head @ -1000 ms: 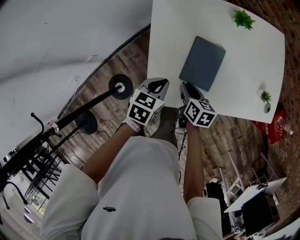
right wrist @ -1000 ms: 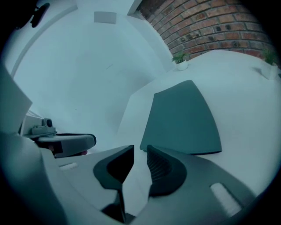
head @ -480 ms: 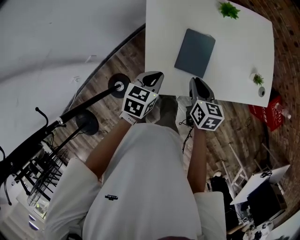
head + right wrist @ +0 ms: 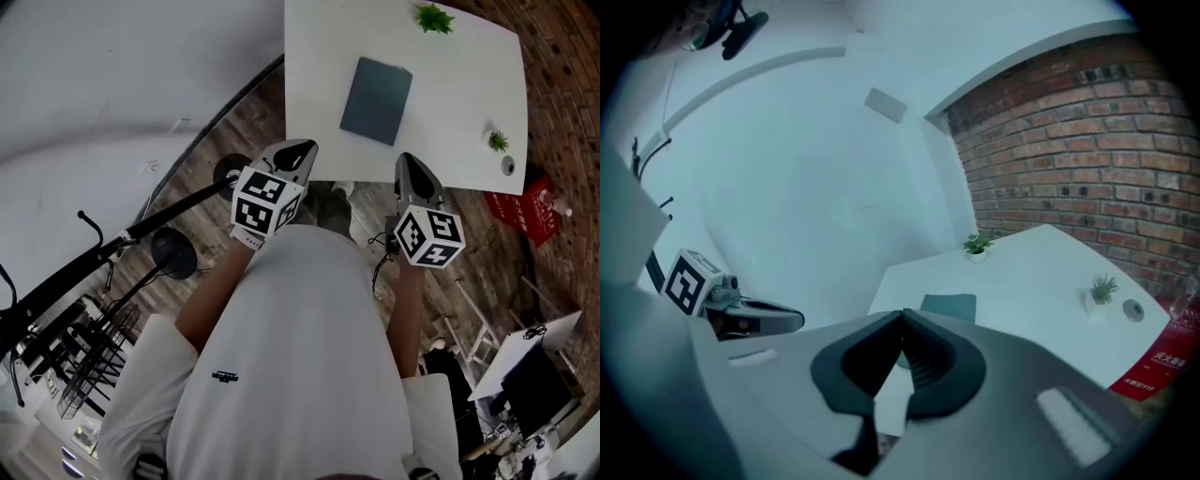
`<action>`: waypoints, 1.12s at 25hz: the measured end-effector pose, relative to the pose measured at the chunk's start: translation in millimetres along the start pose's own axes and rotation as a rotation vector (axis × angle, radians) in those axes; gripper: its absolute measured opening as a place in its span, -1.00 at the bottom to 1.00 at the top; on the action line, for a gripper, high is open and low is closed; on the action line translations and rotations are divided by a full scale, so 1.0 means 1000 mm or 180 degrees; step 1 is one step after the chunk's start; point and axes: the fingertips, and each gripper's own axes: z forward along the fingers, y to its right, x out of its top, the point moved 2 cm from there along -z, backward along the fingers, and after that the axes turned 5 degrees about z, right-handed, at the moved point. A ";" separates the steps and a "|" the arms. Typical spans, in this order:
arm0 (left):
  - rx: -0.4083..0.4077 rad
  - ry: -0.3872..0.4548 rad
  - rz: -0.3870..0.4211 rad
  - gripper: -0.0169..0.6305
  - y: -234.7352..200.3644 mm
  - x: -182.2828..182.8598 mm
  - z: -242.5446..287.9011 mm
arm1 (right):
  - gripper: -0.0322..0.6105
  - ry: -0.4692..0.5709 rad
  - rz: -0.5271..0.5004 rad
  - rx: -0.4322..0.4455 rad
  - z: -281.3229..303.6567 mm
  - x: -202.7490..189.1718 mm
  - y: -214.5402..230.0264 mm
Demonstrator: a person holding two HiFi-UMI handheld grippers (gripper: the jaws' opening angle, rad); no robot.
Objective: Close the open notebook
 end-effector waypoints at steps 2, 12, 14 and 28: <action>-0.0006 0.0061 0.0017 -0.92 0.002 0.009 -0.009 | -0.91 0.0058 -0.0055 -0.0016 -0.012 0.009 -0.001; 0.0032 0.0476 0.0175 -0.92 0.005 0.052 -0.047 | -0.90 0.0463 -0.0462 -0.0300 -0.070 0.058 0.004; 0.0046 0.0570 0.0197 -0.92 0.005 0.060 -0.052 | -0.91 0.0540 -0.0553 -0.0360 -0.080 0.066 0.005; -0.0032 0.0998 0.0378 -0.92 0.026 0.097 -0.069 | -0.90 0.0964 -0.0859 -0.0575 -0.132 0.080 0.014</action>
